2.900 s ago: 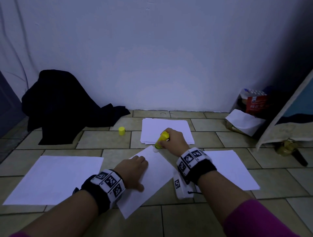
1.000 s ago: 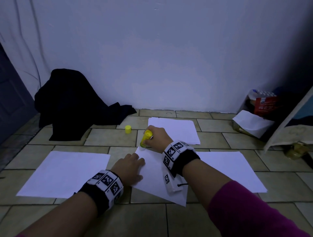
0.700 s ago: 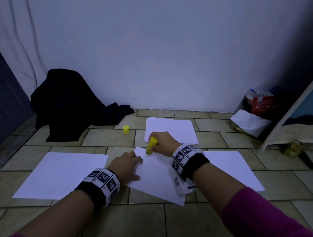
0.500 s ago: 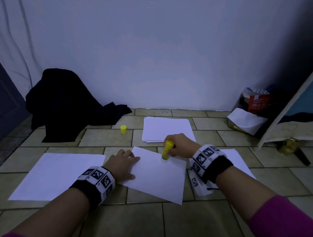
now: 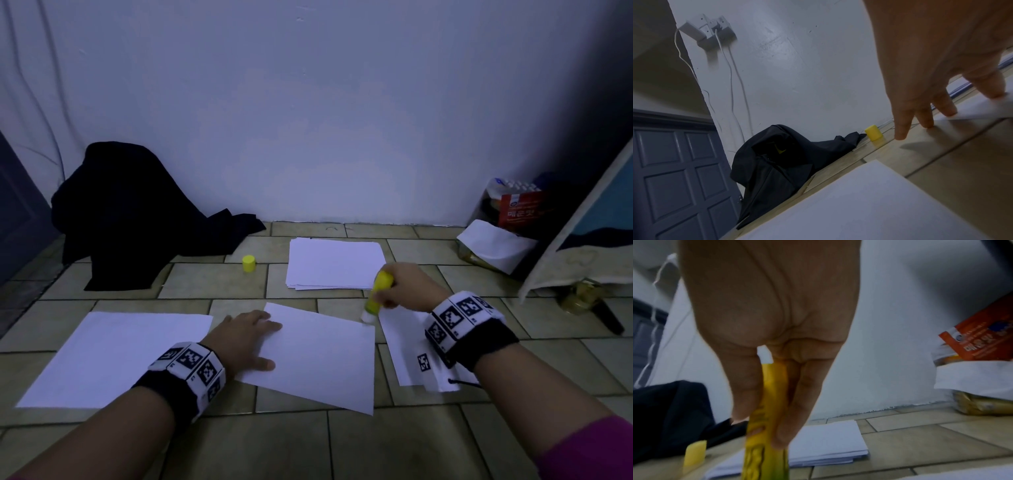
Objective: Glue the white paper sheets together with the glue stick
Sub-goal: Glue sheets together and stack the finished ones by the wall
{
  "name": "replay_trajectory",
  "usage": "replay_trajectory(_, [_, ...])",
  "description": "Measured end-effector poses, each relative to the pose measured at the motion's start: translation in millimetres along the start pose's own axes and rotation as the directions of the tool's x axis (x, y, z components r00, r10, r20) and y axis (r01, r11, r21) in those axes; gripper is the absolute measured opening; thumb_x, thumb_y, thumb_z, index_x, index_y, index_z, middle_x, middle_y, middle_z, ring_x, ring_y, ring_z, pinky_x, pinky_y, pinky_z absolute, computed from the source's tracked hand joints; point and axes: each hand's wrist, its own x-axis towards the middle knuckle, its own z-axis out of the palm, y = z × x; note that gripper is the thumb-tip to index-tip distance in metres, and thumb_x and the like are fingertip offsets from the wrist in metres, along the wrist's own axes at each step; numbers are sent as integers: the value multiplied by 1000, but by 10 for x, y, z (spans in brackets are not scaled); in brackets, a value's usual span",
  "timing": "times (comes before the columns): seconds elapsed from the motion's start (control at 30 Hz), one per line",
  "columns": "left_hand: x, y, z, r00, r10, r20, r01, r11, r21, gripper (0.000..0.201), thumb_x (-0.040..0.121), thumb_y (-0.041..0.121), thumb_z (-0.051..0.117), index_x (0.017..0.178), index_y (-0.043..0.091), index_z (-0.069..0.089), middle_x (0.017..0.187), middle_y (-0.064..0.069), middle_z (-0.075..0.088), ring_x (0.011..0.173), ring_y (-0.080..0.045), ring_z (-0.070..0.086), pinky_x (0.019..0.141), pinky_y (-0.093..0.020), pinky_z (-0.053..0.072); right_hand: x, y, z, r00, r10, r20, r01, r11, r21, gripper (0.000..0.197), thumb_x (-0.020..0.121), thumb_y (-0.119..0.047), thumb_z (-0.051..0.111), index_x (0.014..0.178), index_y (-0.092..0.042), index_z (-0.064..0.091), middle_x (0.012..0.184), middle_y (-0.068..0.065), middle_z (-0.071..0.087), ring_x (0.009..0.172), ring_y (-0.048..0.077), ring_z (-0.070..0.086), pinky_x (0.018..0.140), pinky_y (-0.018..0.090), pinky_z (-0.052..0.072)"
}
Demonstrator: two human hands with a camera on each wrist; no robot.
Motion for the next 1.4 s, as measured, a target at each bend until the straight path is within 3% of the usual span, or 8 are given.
replay_trajectory(0.07, [-26, -8, -9, 1000, 3, -10, -3, 1000, -18, 73, 90, 51, 57, 152, 33, 20, 160, 3, 12, 144, -19, 19, 118, -39, 14, 19, -5, -17, 981, 94, -172, -16, 913, 407, 14, 76, -7, 69, 63, -8, 64, 73, 14, 64, 68, 22, 59, 66, 31, 51])
replay_trajectory(0.17, [-57, -10, 47, 1000, 8, -4, -8, 1000, -17, 74, 91, 50, 56, 153, 34, 17, 159, 0, 6, 145, -21, 13, 119, -38, 13, 49, -59, 43, 976, 197, -92, 10, 381, 924, 16, 84, 4, 61, 70, -2, 55, 87, 19, 61, 75, 29, 67, 75, 29, 58])
replay_trajectory(0.33, [-27, -55, 174, 999, -20, 41, 21, 999, -29, 79, 91, 57, 51, 153, 36, 7, 159, -3, -23, 147, -24, -18, 119, -51, 0, 182, -218, 256, 990, 79, 118, -104, -166, 981, 10, 93, -1, 51, 83, -2, 54, 100, 21, 63, 82, 29, 70, 74, 29, 59])
replay_trajectory(0.47, [-3, -44, 282, 993, -45, 107, 49, 998, -32, 87, 96, 59, 39, 152, 21, -15, 157, 1, -27, 145, -17, -23, 115, -52, -11, 360, -384, 495, 975, -4, 224, -223, 50, 973, 16, 95, -17, 53, 99, -4, 62, 91, 10, 69, 66, 17, 68, 60, 26, 58])
replay_trajectory(0.63, [57, -33, 340, 986, -108, 125, 110, 994, -11, 104, 81, 73, 27, 149, 12, -23, 156, 2, -30, 145, -15, -24, 114, -51, -13, 595, -730, 717, 975, -33, 218, -194, 340, 920, 11, 86, -2, 64, 96, -6, 63, 96, 10, 68, 78, 21, 66, 76, 29, 57])
replay_trajectory(0.8, [37, -22, 312, 989, -106, 107, 110, 993, -32, 92, 96, 60, 34, 149, 12, -23, 155, 2, -31, 145, -14, -24, 115, -51, -12, 846, -1074, 926, 999, -6, 42, -11, 920, 393, 32, 72, -11, 77, 100, -11, 62, 100, 7, 66, 92, 24, 61, 84, 35, 53])
replay_trajectory(1.2, [56, -79, 313, 992, -46, 118, 55, 996, -67, 149, 27, 98, -18, 147, 11, -27, 148, 3, -39, 141, -10, -28, 114, -53, -11, 976, -1484, 1191, 979, -198, -58, 202, 976, 79, 18, 82, -7, 60, 99, -3, 55, 96, 16, 61, 77, 24, 49, 45, 21, 26])
replay_trajectory(1.4, [25, -104, 269, 988, -25, 155, 39, 996, -84, 160, 11, 97, -22, 146, 12, -29, 153, 2, -35, 144, -14, -27, 113, -54, -13, 999, -1482, 1190, 990, -139, -24, 140, 988, 63, 33, 85, -15, 65, 114, -6, 55, 116, 15, 61, 94, 26, 59, 73, 33, 49])
